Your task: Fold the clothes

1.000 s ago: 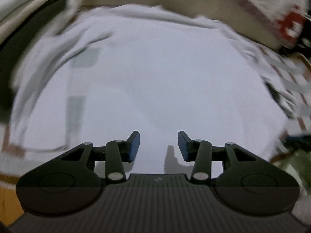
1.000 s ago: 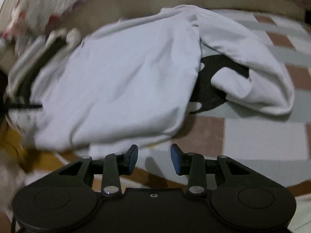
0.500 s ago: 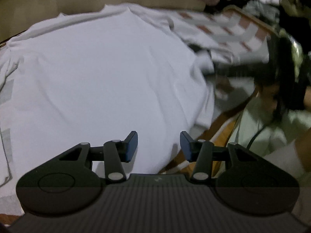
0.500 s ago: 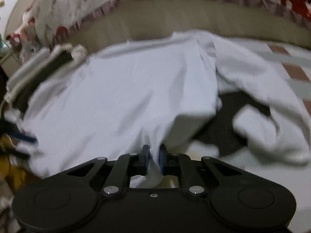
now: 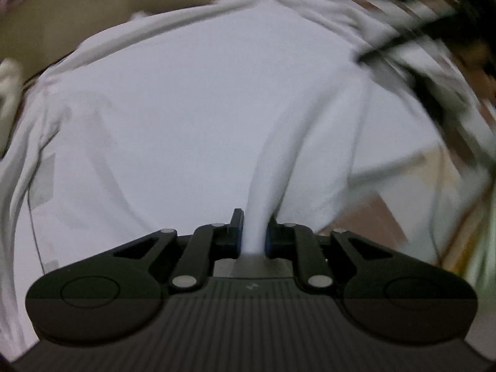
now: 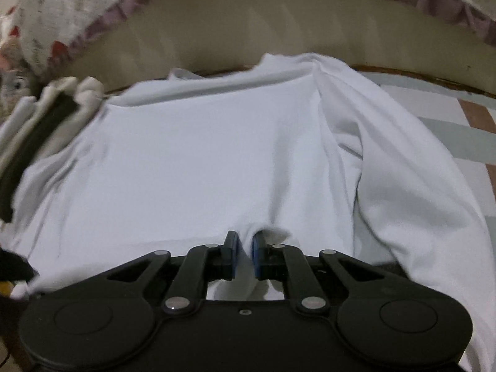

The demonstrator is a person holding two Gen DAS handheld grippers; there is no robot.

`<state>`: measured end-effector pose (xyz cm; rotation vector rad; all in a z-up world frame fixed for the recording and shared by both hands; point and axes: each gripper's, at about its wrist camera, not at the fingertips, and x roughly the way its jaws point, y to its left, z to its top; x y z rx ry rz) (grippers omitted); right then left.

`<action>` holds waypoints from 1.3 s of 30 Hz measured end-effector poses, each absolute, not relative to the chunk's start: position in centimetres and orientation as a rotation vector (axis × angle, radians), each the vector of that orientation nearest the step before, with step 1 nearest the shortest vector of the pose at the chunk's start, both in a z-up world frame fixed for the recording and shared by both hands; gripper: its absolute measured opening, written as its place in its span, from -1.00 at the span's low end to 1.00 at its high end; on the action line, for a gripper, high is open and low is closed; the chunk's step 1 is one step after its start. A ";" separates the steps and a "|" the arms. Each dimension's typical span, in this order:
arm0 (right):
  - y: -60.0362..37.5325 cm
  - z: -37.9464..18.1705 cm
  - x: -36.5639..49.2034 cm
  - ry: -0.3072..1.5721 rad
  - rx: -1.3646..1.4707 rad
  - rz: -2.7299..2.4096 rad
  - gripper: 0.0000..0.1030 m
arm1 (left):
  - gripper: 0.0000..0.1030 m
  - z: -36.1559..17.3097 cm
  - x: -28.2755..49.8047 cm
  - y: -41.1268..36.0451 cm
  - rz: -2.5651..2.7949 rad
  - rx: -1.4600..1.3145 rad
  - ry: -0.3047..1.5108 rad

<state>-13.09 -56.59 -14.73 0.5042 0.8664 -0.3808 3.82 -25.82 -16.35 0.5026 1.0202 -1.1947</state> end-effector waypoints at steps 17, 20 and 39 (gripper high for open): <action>-50.3 -17.9 -21.5 0.719 0.788 -0.361 0.06 | -0.41 -11.5 7.5 -20.2 -1.141 0.191 0.978; -50.4 -18.4 -20.8 0.718 0.780 -0.295 -0.91 | -0.31 -10.3 7.5 -18.9 -1.141 0.159 0.950; -50.2 -4.3 -25.7 0.394 0.636 -0.315 -0.87 | 0.45 -14.0 -0.7 -19.1 -1.067 0.643 0.970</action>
